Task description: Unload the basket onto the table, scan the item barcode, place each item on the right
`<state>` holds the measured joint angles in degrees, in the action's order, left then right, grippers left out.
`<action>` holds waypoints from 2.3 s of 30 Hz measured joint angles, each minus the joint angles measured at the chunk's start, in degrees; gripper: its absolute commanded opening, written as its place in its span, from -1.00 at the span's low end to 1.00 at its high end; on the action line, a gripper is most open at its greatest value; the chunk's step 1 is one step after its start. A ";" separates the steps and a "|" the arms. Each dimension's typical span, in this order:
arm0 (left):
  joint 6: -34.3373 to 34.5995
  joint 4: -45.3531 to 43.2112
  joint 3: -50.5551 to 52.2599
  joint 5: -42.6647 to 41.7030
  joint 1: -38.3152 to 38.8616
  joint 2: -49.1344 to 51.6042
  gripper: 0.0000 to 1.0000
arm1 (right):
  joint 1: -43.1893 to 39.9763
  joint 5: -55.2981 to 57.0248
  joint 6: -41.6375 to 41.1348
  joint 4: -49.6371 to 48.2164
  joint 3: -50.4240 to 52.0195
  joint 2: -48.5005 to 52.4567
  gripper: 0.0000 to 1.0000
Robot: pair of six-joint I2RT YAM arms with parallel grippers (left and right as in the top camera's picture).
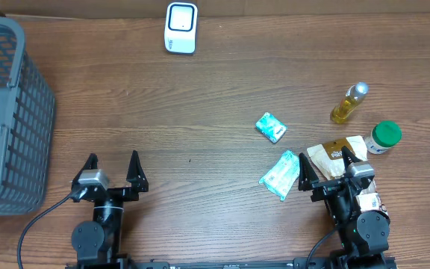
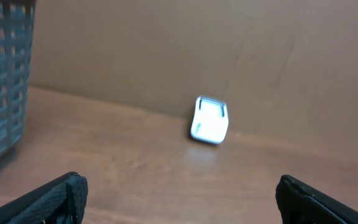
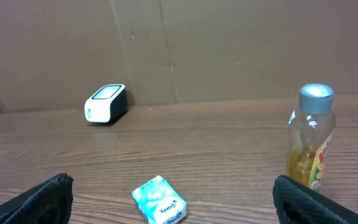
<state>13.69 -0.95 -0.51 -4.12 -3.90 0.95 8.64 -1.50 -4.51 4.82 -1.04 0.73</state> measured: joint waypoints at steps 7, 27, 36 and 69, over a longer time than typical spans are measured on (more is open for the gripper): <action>-5.03 4.92 0.02 0.00 0.00 -0.04 0.99 | 0.00 0.02 0.02 -0.02 0.00 0.00 1.00; -7.93 4.94 0.02 0.00 0.00 -0.04 0.99 | 0.02 -0.02 0.02 -0.04 0.00 0.00 1.00; -7.93 4.96 0.02 0.00 0.00 -0.04 0.99 | 0.02 0.00 0.02 -0.02 0.00 0.00 1.00; -7.93 4.94 0.02 0.00 0.00 -0.04 0.99 | 0.00 0.00 0.02 0.00 0.00 0.00 1.00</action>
<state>5.76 3.99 -0.49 -4.12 -3.90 0.91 8.64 -1.50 -4.49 4.82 -1.04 0.73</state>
